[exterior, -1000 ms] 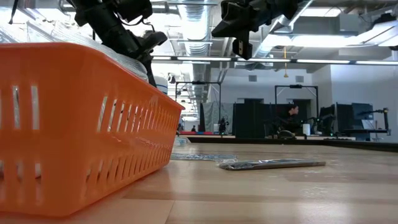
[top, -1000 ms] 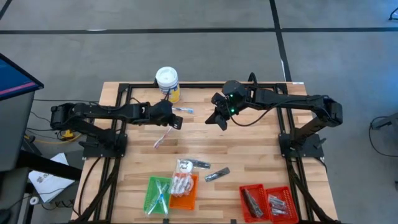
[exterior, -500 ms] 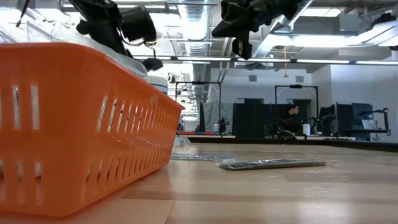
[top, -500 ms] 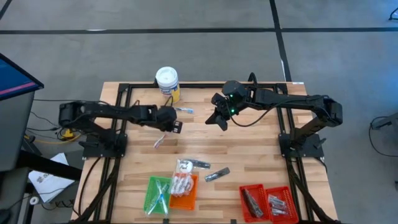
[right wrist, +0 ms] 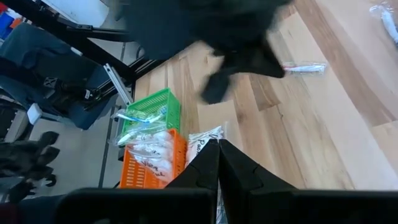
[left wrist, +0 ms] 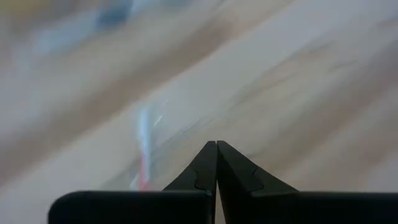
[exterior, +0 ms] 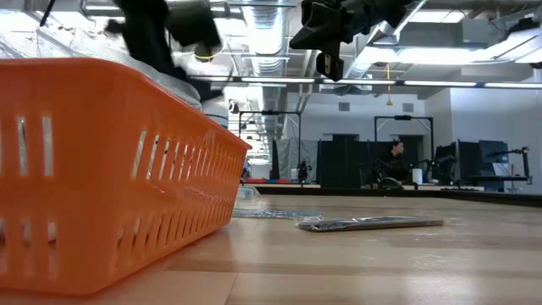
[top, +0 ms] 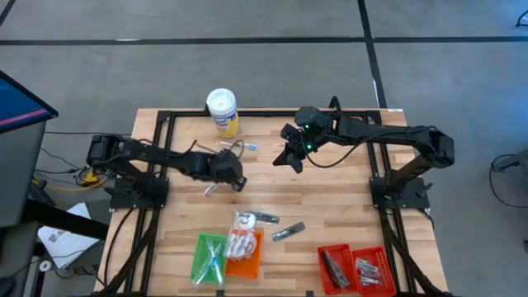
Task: Pick & Place Travel size toiletries
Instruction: Put the orange toothbrush into the green basket
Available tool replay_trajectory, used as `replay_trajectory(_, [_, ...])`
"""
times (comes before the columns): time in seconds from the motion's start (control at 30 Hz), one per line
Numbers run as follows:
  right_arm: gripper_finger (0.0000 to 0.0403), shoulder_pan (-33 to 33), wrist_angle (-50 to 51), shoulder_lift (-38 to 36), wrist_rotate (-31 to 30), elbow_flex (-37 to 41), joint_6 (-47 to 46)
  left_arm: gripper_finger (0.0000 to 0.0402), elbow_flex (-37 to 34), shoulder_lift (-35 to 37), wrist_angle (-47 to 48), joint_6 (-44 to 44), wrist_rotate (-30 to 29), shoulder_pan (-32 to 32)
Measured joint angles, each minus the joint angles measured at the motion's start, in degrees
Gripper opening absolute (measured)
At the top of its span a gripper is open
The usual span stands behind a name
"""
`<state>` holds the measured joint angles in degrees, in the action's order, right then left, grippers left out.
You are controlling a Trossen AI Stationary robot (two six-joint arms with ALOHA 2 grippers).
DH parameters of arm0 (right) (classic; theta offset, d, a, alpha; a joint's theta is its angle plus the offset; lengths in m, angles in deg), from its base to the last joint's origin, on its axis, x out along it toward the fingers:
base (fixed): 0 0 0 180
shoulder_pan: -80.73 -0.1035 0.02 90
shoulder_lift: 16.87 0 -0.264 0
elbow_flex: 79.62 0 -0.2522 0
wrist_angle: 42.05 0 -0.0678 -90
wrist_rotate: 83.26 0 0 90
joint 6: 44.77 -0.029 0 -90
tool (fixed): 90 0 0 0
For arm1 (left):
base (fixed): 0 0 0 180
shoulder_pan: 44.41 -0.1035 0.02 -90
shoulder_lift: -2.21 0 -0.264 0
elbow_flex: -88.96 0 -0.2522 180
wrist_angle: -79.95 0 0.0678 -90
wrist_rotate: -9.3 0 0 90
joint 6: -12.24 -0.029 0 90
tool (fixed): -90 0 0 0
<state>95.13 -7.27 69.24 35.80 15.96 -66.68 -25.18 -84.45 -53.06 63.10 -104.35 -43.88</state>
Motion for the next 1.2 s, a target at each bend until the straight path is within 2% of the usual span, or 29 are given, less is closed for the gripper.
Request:
replay_trajectory(0.07, [0.0,0.0,0.04,0.0,0.0,0.0,-0.02,0.0,2.76,0.15,0.71,-2.12,-3.32,1.68])
replay_trajectory(0.43, [0.0,0.04,-0.53,0.02,-0.02,-0.02,-0.1,0.0001,3.12,-0.08,4.16,0.8,7.38,-5.41])
replay_trajectory(0.93, [0.0,-0.11,-0.12,0.02,0.68,-0.01,-0.15,0.0008,3.12,-0.08,4.03,2.03,9.1,-6.6])
replay_trajectory(1.2, [0.0,-0.11,-0.53,0.02,0.68,-0.02,-0.15,0.0001,3.08,-0.58,15.41,8.03,12.19,-9.33])
